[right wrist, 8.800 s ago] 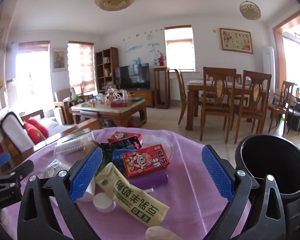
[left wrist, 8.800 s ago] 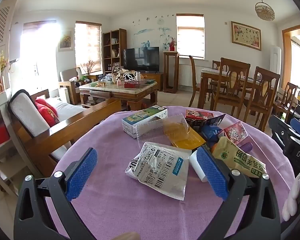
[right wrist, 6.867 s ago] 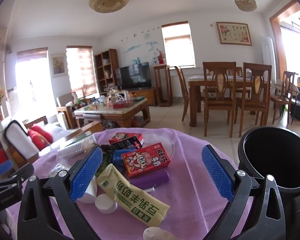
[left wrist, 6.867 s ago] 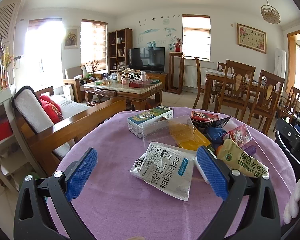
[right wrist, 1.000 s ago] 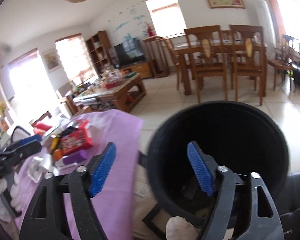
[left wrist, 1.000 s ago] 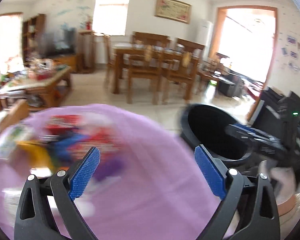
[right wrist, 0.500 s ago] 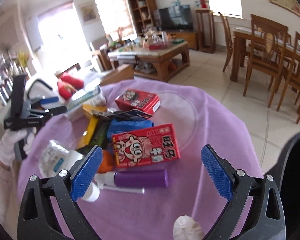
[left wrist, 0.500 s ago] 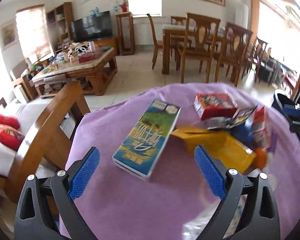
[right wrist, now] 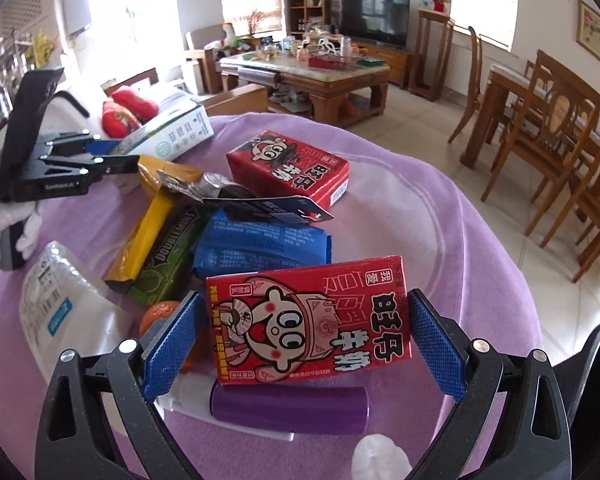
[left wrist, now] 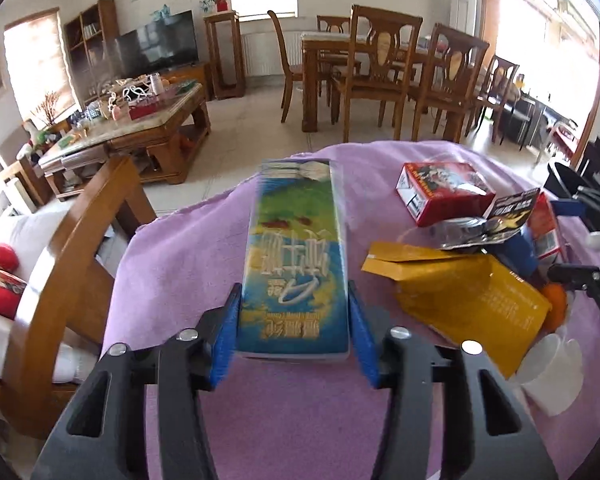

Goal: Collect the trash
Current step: 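Grasp the blue milk carton with the left gripper while the right grasps the red milk box, then carry the blue carton and red milk box over the black bin with both grippers, then open both grippers to drop the carton and milk box into the bin, then grasp the white snack bag with the left gripper while the right grasps the purple spray bottle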

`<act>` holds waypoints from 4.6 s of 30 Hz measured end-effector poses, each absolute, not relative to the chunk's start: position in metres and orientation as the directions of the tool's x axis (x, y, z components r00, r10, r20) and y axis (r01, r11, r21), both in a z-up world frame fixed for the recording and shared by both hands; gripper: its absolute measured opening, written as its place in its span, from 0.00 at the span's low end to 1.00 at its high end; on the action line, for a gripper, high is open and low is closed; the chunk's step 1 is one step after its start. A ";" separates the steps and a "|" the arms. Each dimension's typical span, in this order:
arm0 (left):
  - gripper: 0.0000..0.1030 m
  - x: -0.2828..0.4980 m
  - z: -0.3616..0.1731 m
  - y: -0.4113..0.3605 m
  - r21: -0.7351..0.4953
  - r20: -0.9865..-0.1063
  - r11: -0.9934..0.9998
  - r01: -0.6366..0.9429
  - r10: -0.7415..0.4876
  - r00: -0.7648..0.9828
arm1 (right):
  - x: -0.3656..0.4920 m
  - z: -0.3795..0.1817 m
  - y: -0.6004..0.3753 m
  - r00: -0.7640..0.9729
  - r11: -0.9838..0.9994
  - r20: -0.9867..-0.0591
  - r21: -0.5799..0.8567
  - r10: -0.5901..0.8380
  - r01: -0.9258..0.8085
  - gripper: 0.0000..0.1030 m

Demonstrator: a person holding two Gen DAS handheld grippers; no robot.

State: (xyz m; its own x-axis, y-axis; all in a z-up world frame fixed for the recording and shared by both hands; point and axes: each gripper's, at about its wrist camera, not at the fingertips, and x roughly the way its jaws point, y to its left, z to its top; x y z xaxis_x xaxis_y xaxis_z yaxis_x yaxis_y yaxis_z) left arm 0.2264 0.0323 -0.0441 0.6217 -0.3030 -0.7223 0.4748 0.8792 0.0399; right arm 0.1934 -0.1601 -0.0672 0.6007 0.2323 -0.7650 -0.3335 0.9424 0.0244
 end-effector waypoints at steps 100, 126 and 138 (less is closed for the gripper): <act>0.46 0.048 -0.037 -0.375 -0.185 -0.609 0.674 0.715 -0.650 0.455 | -0.052 -0.063 -0.545 0.904 0.795 -0.396 0.594 0.159 0.121 0.86; 0.77 0.021 -0.008 -0.306 -0.175 -0.522 0.727 0.664 -0.640 0.563 | -0.047 -0.051 -0.541 0.878 0.812 -0.447 0.568 0.169 0.133 0.93; 0.87 0.008 0.006 -0.150 -0.139 -0.502 0.868 0.477 -0.477 0.722 | -0.020 -0.016 -0.445 0.845 0.904 -0.466 0.426 0.262 -0.046 0.93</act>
